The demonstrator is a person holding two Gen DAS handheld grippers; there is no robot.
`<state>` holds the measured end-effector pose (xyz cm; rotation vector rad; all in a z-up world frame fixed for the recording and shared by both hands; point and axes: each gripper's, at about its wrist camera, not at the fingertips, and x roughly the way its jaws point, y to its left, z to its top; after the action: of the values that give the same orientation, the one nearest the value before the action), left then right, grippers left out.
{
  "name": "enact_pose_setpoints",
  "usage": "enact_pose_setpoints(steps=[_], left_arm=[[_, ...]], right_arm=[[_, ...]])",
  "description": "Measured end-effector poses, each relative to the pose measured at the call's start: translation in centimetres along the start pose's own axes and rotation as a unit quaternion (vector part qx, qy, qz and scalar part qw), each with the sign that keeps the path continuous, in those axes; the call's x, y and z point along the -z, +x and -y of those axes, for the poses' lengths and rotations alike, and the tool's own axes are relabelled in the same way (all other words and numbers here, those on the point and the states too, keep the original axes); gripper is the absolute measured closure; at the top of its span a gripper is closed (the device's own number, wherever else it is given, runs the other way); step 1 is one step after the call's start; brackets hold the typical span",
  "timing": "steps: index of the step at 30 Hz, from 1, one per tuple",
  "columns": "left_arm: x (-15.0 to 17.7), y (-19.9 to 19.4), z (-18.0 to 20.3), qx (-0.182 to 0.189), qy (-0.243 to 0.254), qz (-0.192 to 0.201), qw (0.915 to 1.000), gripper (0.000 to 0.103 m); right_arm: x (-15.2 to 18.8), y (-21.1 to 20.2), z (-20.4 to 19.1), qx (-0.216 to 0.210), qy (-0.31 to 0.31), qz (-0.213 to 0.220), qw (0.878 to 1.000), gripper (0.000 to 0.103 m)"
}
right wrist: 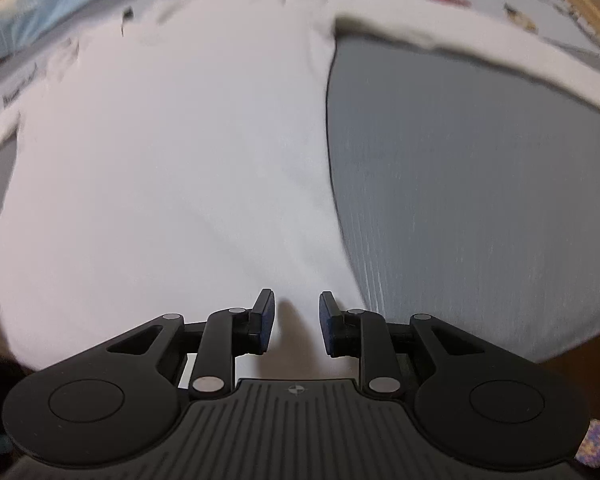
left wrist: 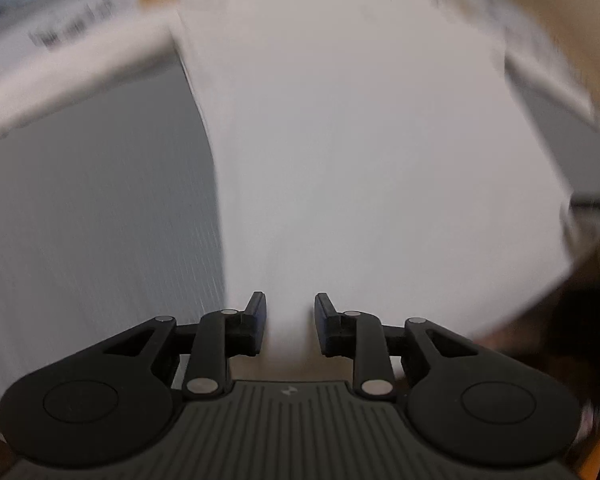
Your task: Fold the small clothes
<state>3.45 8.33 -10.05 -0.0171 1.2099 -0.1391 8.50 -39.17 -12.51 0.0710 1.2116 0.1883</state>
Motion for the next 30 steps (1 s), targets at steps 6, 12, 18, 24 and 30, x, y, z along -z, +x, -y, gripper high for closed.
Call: enact_pose_setpoints(steps=[6, 12, 18, 24, 30], left_arm=[[-3.3, -5.5, 0.0, 0.000, -0.036, 0.152, 0.9877, 0.064], [-7.0, -9.2, -2.7, -0.028, 0.021, 0.247, 0.9684, 0.045], [-6.9, -7.7, -10.0, -0.017, -0.031, 0.269, 0.9624, 0.040], [-7.4, -6.6, -14.2, -0.038, -0.034, 0.286, 0.9568, 0.040], [-7.0, -5.3, -20.2, -0.080, -0.085, 0.269, 0.9560, 0.056]], right_arm=[[-0.6, -1.3, -2.2, 0.023, -0.013, 0.072, 0.997, 0.077], [-3.6, -6.5, -2.7, -0.014, 0.015, 0.174, 0.985, 0.077], [-7.9, -11.8, -4.0, -0.029, 0.020, 0.259, 0.965, 0.077], [-13.3, -13.6, -6.1, -0.045, -0.003, 0.314, 0.948, 0.076], [-16.8, -9.0, -7.7, -0.054, 0.002, 0.322, 0.945, 0.075]])
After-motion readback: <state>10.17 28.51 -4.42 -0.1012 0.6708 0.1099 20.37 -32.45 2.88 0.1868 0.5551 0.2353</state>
